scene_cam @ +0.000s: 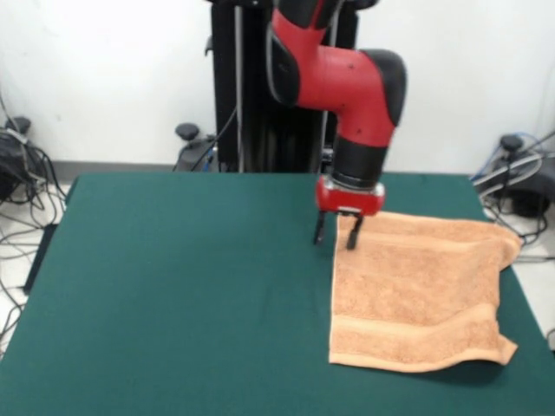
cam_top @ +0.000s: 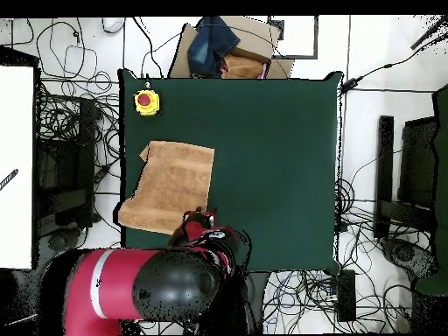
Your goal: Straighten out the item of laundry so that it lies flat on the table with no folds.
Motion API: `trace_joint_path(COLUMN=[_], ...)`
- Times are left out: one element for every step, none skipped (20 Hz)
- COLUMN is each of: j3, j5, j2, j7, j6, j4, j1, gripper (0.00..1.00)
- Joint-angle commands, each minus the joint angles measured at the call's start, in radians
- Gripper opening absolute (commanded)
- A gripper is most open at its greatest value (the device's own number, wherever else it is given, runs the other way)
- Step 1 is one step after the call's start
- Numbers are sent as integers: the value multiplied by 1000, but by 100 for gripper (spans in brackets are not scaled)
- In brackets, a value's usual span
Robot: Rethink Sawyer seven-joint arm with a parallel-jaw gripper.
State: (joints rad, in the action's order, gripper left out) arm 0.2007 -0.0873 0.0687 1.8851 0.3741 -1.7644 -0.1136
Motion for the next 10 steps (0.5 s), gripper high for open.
trace_joint_path(j3=[-140, -141, -142, -143, -145, -147, -149, -148, -146, -144], j5=[150, 159, 166, 171, 171, 171, 169, 172, 176, 180], j2=[-84, -96, -110, -126, -141, -154, -163, -173, -184, -199], j7=[255, 250, 244, 238, 231, 225, 218, 216, 212, 208], j6=[67, 77, 87, 96, 107, 117, 123, 130, 138, 150], j4=[60, 72, 86, 101, 117, 131, 143, 153, 166, 184], j1=[-46, -48, -48, -46, -43, -39, -34, -34, -34, -33], gripper=[100, 100, 100, 100, 100, 100, 100, 100, 100, 100])
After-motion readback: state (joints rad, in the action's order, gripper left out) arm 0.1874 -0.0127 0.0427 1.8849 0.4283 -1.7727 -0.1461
